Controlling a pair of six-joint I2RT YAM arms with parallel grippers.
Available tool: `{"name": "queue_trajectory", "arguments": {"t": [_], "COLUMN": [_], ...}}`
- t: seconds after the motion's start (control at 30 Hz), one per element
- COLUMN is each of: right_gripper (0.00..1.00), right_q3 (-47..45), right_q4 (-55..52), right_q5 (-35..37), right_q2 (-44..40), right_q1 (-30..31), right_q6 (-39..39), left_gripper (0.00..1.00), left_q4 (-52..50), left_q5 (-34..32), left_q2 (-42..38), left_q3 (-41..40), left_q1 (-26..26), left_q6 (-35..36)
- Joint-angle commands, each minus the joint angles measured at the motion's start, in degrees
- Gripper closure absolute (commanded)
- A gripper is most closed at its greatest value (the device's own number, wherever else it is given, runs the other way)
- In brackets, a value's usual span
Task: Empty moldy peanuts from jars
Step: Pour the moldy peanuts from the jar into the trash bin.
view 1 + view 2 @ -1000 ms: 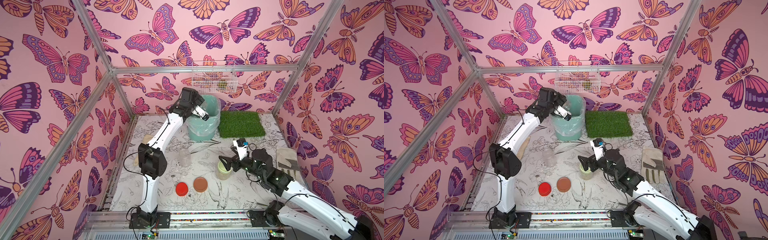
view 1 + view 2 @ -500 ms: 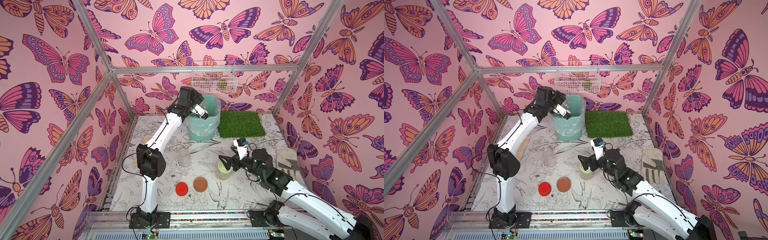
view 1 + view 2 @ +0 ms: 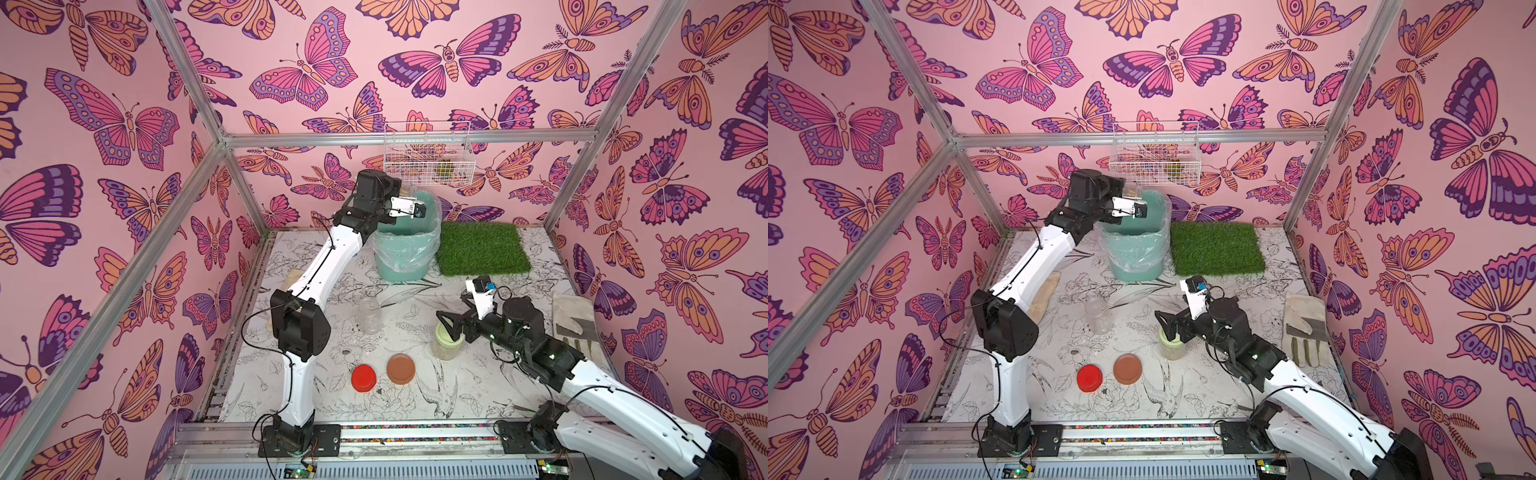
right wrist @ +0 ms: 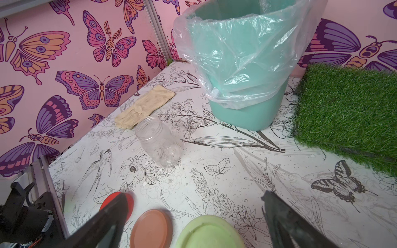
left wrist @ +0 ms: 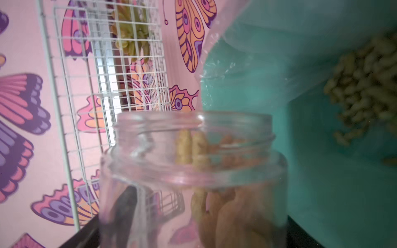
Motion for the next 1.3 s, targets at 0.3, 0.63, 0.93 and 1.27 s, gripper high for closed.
{"name": "queue_trajectory", "arguments": {"t": [0.3, 0.63, 0.93, 1.27], "right_gripper": [0.01, 0.01, 0.01, 0.01], "right_q3": [3.98, 4.33, 3.53, 1.81], "right_q4": [-2.85, -2.36, -1.61, -0.82], "right_q5": [-2.8, -3.3, -3.2, -2.64], "right_q2": [4.03, 4.91, 4.42, 2.76], "right_q1": [-0.52, -0.53, -0.52, -0.52], "right_q6": [4.0, 4.09, 3.08, 1.79], "left_gripper": [1.0, 1.0, 1.0, 1.0], "left_q4": [4.72, 18.02, 8.93, -6.81], "left_q5": [4.08, 11.91, 10.32, 4.44], "left_q2": [-12.5, -21.39, -22.35, -16.73], "left_q3": [-7.05, -25.7, -24.72, -10.93], "left_q1": [2.32, 5.24, 5.33, 4.66], "left_q6": [-55.42, -75.33, -48.28, -9.75]}}
